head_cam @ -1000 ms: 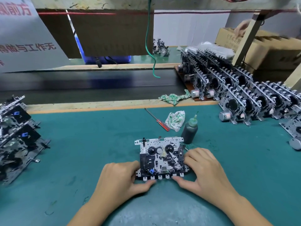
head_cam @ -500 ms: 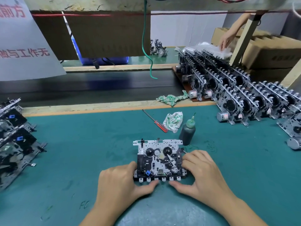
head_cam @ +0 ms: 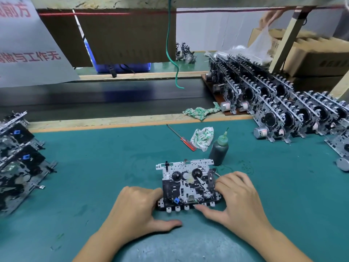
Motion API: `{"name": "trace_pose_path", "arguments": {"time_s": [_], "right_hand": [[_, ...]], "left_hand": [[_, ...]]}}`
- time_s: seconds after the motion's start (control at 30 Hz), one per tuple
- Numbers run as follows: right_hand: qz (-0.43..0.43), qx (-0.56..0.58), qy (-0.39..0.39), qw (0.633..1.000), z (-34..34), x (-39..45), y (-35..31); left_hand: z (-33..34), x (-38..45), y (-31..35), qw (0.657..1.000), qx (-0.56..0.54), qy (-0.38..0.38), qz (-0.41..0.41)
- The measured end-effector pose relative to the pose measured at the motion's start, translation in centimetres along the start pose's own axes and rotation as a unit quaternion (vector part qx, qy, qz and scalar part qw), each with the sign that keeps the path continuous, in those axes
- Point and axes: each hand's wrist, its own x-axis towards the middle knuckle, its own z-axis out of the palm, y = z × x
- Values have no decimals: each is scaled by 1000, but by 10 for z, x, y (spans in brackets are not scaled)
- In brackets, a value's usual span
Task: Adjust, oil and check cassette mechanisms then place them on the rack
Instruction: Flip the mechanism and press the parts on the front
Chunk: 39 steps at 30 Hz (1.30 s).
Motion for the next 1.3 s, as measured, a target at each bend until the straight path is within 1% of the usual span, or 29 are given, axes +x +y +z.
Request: {"name": "trace_pose_path", "arguments": {"time_s": [0.07,0.13,0.2,0.3,0.43,0.5,0.57,0.63,0.73,0.87,0.97,1.03,1.1,1.2,1.3], "right_hand": [[-10,8,2,1000,1,0,0],[-35,23,-16,999,0,0,3],[-56,8,-26,998,-1,0,6],[-59,1,-29,998,0,0,5],[-47,62,-48,996,0,1,4],[-44,56,-35,997,0,0,2],[-37,23,-17,999,1,-1,0],[-29,4,-16,999,2,-1,1],[-25,27,-37,999,1,0,3],[-33,58,-54,996,-2,0,4],[-41,53,-41,997,-2,0,5],[-40,34,-28,998,-1,0,4],[-40,24,-29,998,0,0,2],[-35,58,-37,997,-1,0,3],[-35,88,-39,995,-1,1,4]], "left_hand": [[0,0,1,999,8,11,-35],[2,-1,5,996,18,8,-83],[5,-1,8,994,28,14,-104],[6,0,10,991,34,34,-127],[6,3,14,984,36,38,-172],[4,4,11,986,25,29,-159],[1,2,4,993,-10,6,-119],[-1,0,-2,996,-31,-11,-83],[1,-1,-3,998,2,3,-60],[3,0,-2,996,67,49,-25],[1,1,-3,997,56,43,-9],[0,1,0,999,28,26,-16],[0,1,5,998,20,19,-50],[5,0,13,993,18,32,-115],[8,1,13,991,8,34,-132]]}}
